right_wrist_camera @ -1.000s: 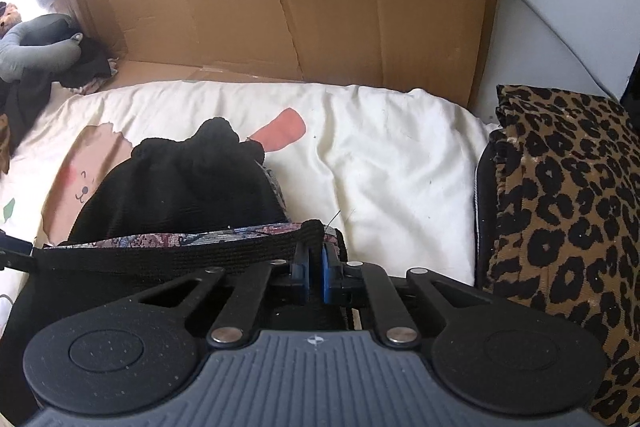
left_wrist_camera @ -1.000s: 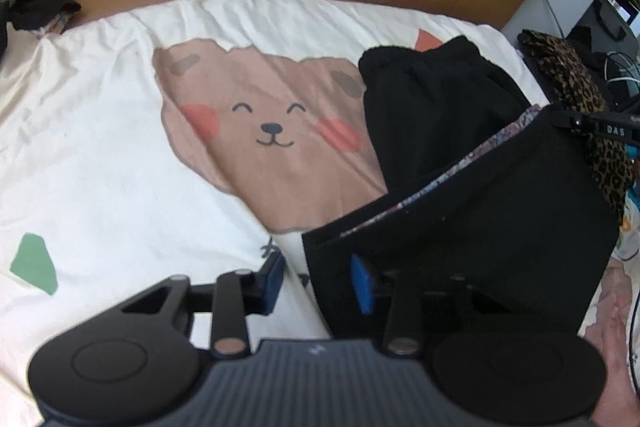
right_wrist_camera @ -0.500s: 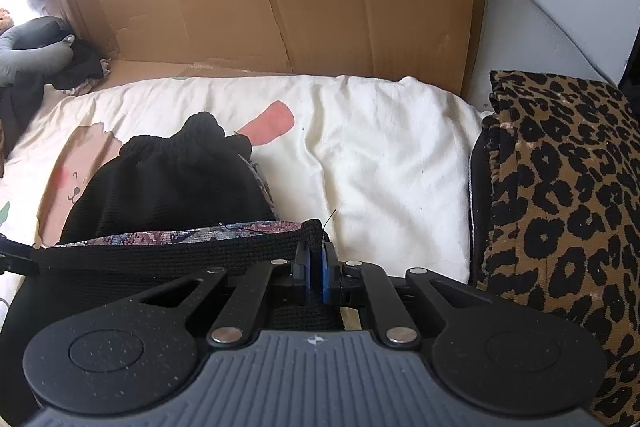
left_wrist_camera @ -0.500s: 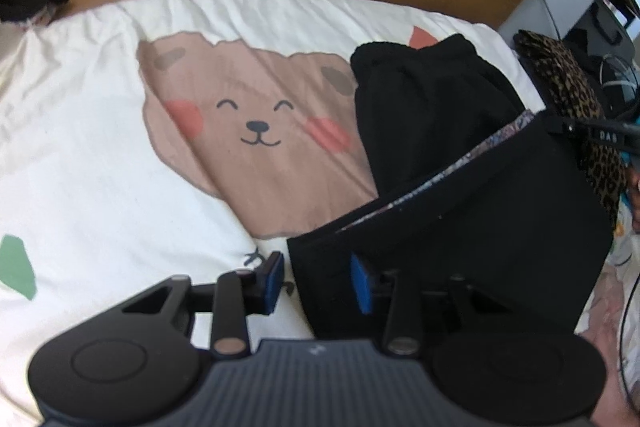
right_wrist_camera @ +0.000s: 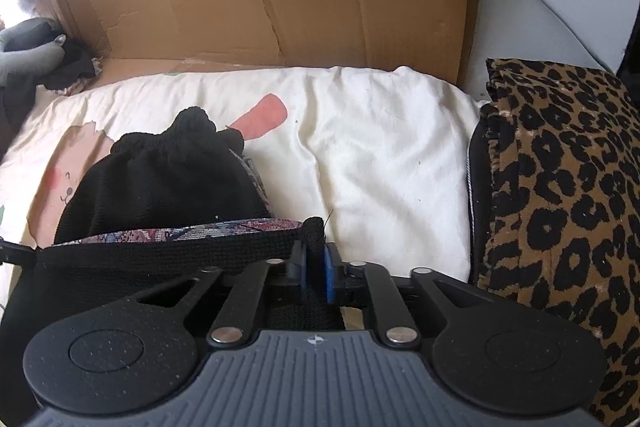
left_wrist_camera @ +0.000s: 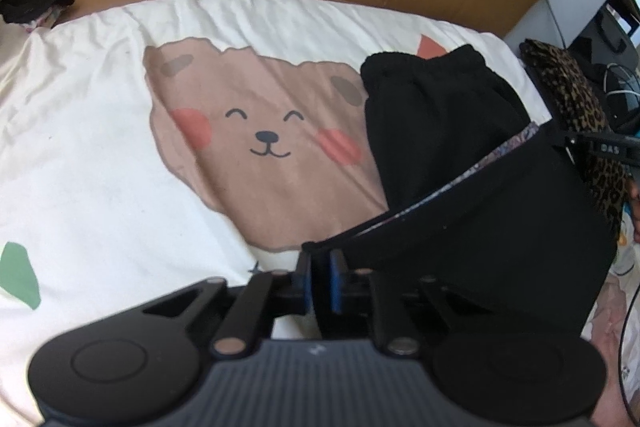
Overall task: Fold clothes
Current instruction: 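Pinch the patterned waistband edge with the right gripper while the left gripper pinches beside it, then lift the black shorts by the waistband with both grippers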
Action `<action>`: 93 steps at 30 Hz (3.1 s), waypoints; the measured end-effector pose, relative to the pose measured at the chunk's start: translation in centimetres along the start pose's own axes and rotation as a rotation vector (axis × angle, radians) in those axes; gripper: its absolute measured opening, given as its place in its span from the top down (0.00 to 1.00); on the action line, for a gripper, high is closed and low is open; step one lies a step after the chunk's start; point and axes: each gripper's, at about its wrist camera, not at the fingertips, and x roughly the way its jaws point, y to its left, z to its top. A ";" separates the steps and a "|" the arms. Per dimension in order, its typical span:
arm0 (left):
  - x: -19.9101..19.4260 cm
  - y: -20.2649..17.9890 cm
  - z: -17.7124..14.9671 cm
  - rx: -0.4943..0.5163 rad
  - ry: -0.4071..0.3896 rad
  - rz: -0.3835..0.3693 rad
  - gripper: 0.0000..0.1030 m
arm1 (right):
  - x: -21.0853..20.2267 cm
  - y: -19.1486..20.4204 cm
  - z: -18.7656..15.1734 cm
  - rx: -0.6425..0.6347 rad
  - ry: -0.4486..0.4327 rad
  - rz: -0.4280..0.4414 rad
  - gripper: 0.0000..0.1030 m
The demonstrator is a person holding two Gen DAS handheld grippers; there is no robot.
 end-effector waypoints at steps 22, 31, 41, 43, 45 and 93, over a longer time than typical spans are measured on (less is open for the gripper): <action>1.5 -0.2 0.0 0.041 0.024 -0.009 0.49 | 3.4 -1.5 -0.4 0.062 0.079 0.106 0.60; 1.8 -0.9 -0.2 0.066 0.014 0.001 0.42 | 3.3 -1.9 -0.1 0.089 0.078 0.155 0.82; 1.6 -1.3 -0.3 0.061 0.017 -0.001 0.85 | 1.2 -1.5 0.1 0.091 0.005 0.112 0.93; 1.3 -1.4 -0.3 0.050 0.017 -0.005 0.90 | 0.6 -1.4 0.1 0.085 -0.010 0.103 0.93; 0.7 -1.6 -0.3 0.052 0.000 0.002 0.92 | 0.0 -1.2 0.1 0.082 -0.025 0.096 0.93; -4.8 -1.2 7.3 0.047 -0.207 0.044 0.93 | -4.0 0.2 5.0 0.079 -0.191 0.002 0.95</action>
